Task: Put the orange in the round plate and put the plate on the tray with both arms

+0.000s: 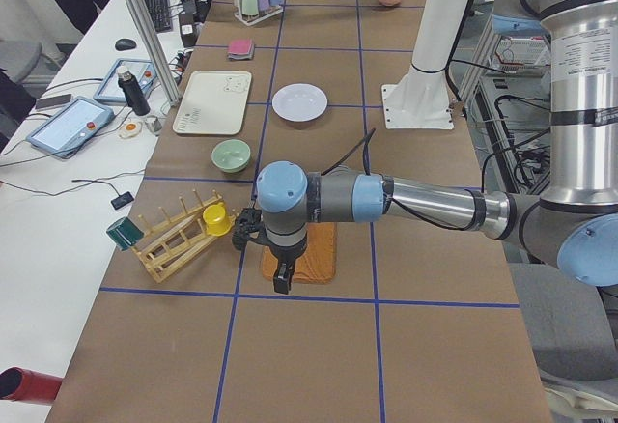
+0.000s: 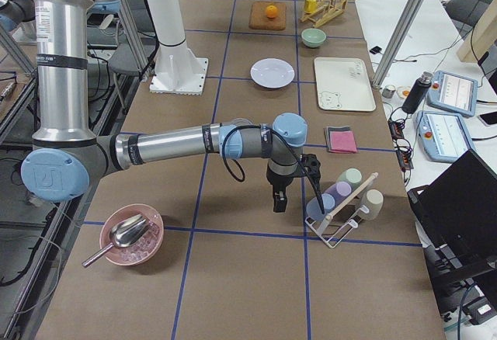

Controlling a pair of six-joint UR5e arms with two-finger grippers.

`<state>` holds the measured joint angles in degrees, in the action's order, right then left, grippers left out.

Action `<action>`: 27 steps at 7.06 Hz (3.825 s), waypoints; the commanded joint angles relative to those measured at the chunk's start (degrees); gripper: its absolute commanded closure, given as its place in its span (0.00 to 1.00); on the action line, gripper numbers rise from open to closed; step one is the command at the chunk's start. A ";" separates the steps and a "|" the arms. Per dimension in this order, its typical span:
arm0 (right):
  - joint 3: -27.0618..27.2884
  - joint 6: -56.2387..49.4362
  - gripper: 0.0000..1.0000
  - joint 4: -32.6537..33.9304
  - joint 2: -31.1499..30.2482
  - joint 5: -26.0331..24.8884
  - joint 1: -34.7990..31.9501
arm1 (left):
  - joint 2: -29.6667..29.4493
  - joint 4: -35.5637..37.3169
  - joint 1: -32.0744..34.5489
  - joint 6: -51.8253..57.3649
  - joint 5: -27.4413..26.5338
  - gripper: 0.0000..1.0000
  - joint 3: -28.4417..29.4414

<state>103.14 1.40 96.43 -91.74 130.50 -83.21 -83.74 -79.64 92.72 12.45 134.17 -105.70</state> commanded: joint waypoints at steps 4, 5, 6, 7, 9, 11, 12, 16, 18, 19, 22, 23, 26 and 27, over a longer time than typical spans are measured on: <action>0.66 0.35 0.00 -11.25 1.12 0.72 0.50 | -3.27 -9.30 0.00 -0.41 2.56 0.01 -0.73; 0.57 2.18 0.00 -11.44 1.91 0.64 1.46 | -3.36 -10.61 -0.26 -4.42 4.50 0.01 -1.96; 0.74 4.12 0.00 -11.44 3.05 0.81 1.73 | -4.06 -11.24 -2.53 -9.24 4.60 0.01 -2.49; 0.92 6.05 0.00 -11.44 3.15 0.55 2.60 | -3.46 -13.76 -5.33 -15.64 4.26 0.01 -2.41; 1.01 7.47 0.00 -11.44 3.15 0.46 3.23 | -3.19 -19.47 -12.27 -28.56 1.98 0.01 -2.23; 1.10 7.39 0.00 -11.44 2.97 0.46 3.23 | -2.41 -29.55 -22.54 -44.63 -4.68 0.01 -1.71; 1.10 7.39 0.00 -11.44 2.80 0.55 3.23 | -2.40 -33.70 -26.33 -50.89 -7.41 0.01 -0.92; 0.92 7.47 0.00 -11.44 2.53 0.55 3.23 | -2.84 -34.62 -30.40 -53.23 -9.37 0.01 0.23; 0.92 7.47 0.00 -11.44 2.44 0.46 3.23 | -2.92 -34.71 -33.38 -53.32 -11.98 0.01 1.62; 0.92 7.47 0.00 -11.44 2.44 0.46 3.23 | -3.10 -35.14 -35.40 -54.28 -13.49 0.01 2.33; 0.92 7.47 0.00 -11.44 2.44 0.46 3.23 | -3.10 -43.10 -38.85 -57.72 -13.59 0.01 6.70; 0.84 7.47 0.00 -11.44 2.44 0.46 3.23 | -3.10 -45.93 -39.11 -57.72 -14.46 0.01 9.34; 0.83 7.47 0.00 -11.44 2.27 0.29 3.23 | -3.01 -46.48 -42.35 -57.98 -16.22 0.01 11.03; 0.92 7.47 0.00 -11.44 2.27 0.29 3.23 | -3.01 -46.57 -42.62 -57.89 -16.22 0.02 11.04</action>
<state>103.98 8.88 84.99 -89.43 130.82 -79.98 -86.75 -126.00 50.80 -45.47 118.19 -94.97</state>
